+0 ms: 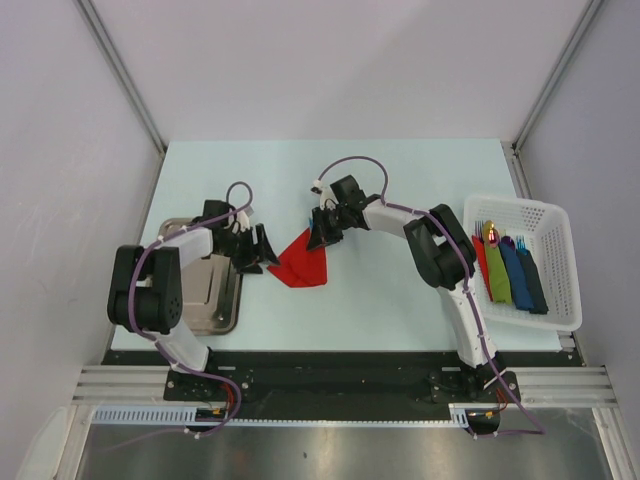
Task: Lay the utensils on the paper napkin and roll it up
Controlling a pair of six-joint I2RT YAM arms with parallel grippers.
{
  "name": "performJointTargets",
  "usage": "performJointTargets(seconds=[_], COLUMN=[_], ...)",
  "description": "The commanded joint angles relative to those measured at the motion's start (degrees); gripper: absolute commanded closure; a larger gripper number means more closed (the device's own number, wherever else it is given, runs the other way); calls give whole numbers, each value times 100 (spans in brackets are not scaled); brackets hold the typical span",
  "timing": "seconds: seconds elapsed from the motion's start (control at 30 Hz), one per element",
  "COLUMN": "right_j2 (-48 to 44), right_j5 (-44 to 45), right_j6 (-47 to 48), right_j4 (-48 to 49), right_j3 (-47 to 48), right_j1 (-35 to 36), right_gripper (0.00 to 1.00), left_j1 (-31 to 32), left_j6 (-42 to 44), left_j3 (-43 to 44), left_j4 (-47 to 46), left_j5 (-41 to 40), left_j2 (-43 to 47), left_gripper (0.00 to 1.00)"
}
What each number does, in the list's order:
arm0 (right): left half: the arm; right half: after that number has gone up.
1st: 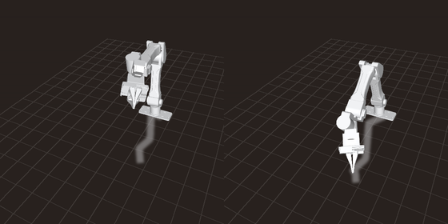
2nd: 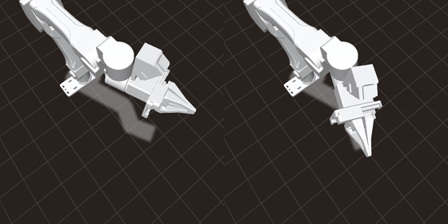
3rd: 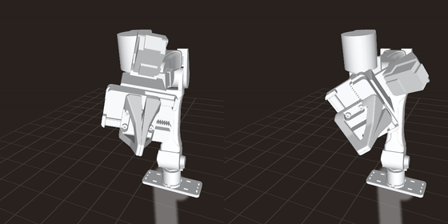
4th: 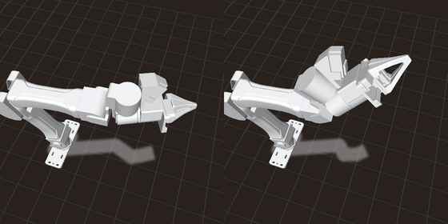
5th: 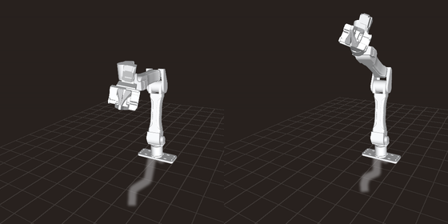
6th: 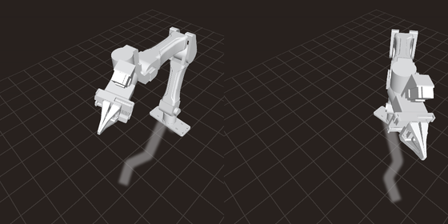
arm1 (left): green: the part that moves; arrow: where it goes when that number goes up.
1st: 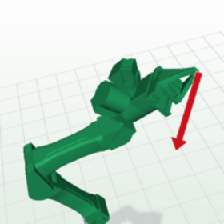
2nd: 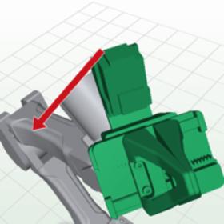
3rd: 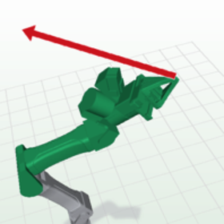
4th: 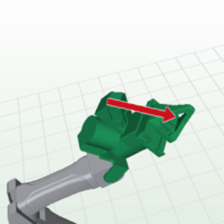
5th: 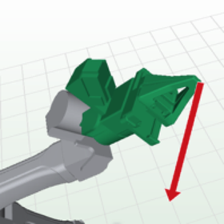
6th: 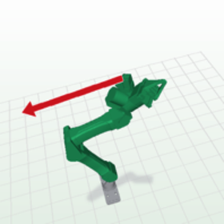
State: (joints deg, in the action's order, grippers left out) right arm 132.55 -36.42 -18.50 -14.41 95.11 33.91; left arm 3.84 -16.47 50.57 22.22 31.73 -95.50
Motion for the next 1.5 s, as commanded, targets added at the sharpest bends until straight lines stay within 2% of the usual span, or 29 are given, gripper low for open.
performJointTargets(seconds=[0.0,0.23,0.4,0.47,0.6,0.7,1.0,1.1,1.13,1.2,1.23,1.3,1.37,1.47], right_j2=[412,412,412,420,421,438,482,500,508,535,552,570,579,623], right_j5=[795,856,874,874,874,891,856,848,848,848,839,830,821,812], right_j6=[233,198,172,154,154,136,136,154,163,163,171,172,171,163], right_j4=[-510,-518,-501,-518,-510,-518,-536,-536,-545,-554,-562,-571,-563,-571], right_j3=[-107,-107,-89,-72,-45,-19,51,60,78,95,104,122,148,210], right_j1=[28,37,37,54,63,72,63,63,63,63,63,63,54,63], right_gripper=[89,90,90,90,90,90,90,90,91,91,91,91,91,91], left_j1=[38,407,495,530,566,548,100,73,65,65,73,117,240,451], left_j6=[74,-435,-778,-788,-683,-490,-217,-111,-102,-154,-224,-374,-488,-585], left_j3=[-143,-240,-240,-144,111,261,-170,-152,-135,-109,-108,-39,14,146], left_j4=[-6,-1016,-2026,-2142,-2178,-1871,-966,-781,-789,-876,-973,-1114,-1167,-1176], left_j5=[-203,974,1310,1397,1398,1363,932,985,1054,1134,1195,1450,1669,1767], left_j2=[-381,-952,-1216,-1304,-1567,-1647,-918,-865,-856,-769,-716,-628,-619,-548], left_gripper=[27,32,30,30,29,30,40,47,54,61,72,88,95,99])
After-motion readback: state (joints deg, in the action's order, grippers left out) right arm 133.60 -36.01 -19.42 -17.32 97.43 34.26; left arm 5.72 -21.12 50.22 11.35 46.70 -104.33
